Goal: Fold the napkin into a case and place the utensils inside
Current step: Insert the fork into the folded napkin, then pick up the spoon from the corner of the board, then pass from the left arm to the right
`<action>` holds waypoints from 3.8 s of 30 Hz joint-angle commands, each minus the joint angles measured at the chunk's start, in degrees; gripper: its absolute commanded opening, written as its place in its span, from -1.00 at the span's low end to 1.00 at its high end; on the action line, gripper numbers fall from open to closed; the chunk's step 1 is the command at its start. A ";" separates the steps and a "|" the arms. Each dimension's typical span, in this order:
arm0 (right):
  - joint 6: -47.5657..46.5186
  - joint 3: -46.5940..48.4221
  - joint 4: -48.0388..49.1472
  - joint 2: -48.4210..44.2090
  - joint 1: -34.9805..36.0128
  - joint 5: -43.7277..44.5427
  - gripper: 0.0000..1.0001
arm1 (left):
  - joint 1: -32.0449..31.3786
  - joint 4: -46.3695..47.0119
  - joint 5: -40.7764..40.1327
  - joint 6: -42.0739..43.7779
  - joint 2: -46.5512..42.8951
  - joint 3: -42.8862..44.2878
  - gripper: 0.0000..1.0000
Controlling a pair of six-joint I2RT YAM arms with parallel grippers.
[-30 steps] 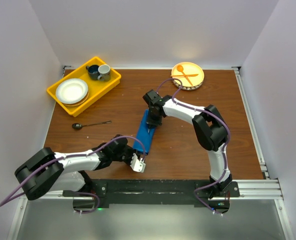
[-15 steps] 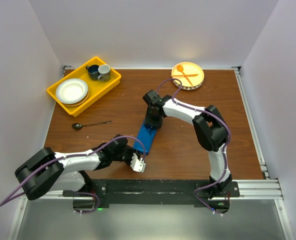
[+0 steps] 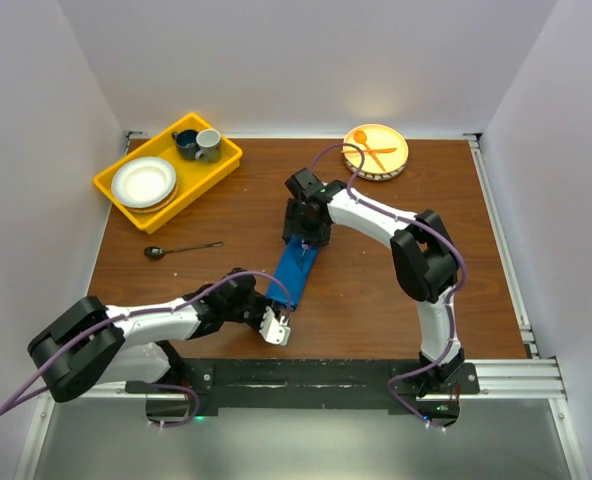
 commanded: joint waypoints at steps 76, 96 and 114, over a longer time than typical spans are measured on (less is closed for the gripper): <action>-38.17 1.14 8.96 -7.39 -4.75 -59.25 0.79 | 23.98 -61.25 6.95 30.94 -5.61 39.87 -1.00; -34.40 -11.08 13.96 -9.32 1.06 -62.33 -0.80 | 15.36 -56.06 4.31 30.24 -4.65 41.46 -1.00; -19.54 -11.43 40.33 -24.34 -12.66 -31.67 -1.00 | 33.81 -17.30 -1.64 -64.46 -3.08 55.95 1.00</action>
